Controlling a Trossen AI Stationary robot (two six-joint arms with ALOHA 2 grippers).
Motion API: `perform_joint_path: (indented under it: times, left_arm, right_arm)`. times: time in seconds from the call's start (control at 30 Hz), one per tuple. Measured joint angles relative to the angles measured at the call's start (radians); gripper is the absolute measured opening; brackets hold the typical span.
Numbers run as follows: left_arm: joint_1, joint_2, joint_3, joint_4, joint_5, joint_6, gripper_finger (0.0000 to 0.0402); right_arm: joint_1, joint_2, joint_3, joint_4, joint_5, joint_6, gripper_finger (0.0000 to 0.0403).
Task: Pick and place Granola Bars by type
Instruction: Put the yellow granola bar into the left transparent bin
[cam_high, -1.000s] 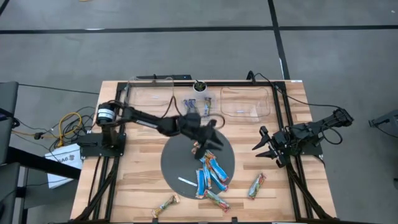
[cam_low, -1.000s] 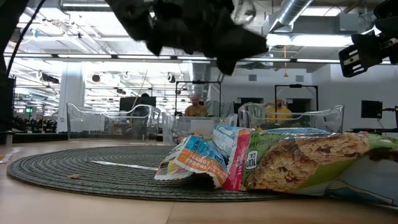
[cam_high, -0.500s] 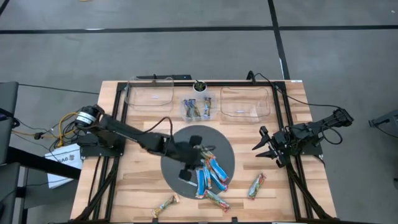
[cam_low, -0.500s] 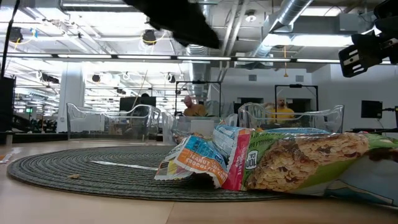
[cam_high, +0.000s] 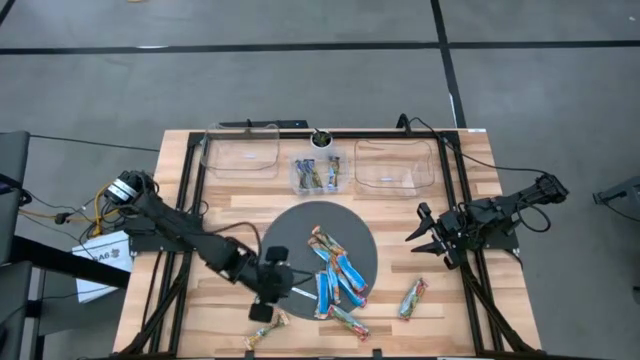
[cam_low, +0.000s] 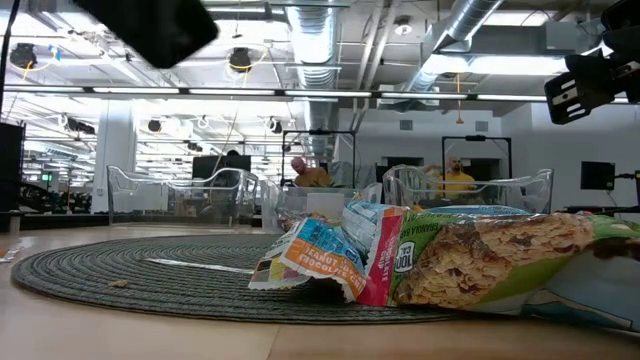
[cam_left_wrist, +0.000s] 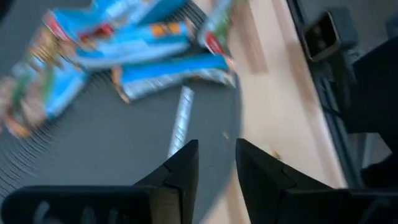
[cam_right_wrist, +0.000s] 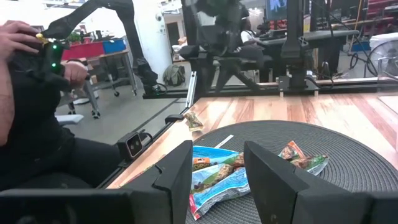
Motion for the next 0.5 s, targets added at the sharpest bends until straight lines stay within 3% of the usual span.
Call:
perform_joint_path:
  times: [0.5]
  left_arm:
    - [-0.254,0.0,0.0,-0.206,-0.025,-0.609,0.01]
  right_arm:
    - [0.0,0.0,0.0,0.0,0.0,0.0,0.0139]
